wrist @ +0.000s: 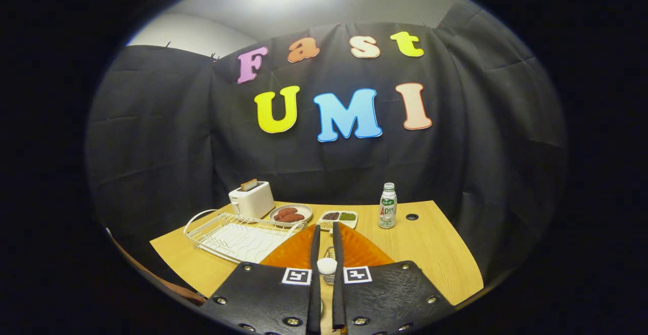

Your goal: Take the plate from the dish rack, then take the spoon from the basket and place it into the plate.

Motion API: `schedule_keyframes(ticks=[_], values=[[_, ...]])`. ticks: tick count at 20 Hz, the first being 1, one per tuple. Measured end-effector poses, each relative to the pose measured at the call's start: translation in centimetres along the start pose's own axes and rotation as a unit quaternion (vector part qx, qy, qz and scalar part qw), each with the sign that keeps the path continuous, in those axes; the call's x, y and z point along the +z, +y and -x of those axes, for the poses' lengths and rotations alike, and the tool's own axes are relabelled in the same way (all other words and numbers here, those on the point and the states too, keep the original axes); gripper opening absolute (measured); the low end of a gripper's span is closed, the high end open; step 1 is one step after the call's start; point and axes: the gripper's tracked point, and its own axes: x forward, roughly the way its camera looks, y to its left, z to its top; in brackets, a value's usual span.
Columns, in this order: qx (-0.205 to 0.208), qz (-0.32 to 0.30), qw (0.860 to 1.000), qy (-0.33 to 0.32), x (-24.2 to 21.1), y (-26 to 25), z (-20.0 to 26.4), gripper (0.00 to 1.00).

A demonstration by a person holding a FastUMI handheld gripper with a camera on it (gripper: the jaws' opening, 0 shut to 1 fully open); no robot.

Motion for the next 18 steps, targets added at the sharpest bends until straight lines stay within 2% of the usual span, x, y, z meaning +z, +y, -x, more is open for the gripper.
schedule_keyframes(ticks=[10,18], values=[[0.106,0.036,0.991,0.067,-5.8,8.3,-1.5,0.09],[0.155,0.066,0.979,0.111,-10.0,11.9,-3.6,0.09]])
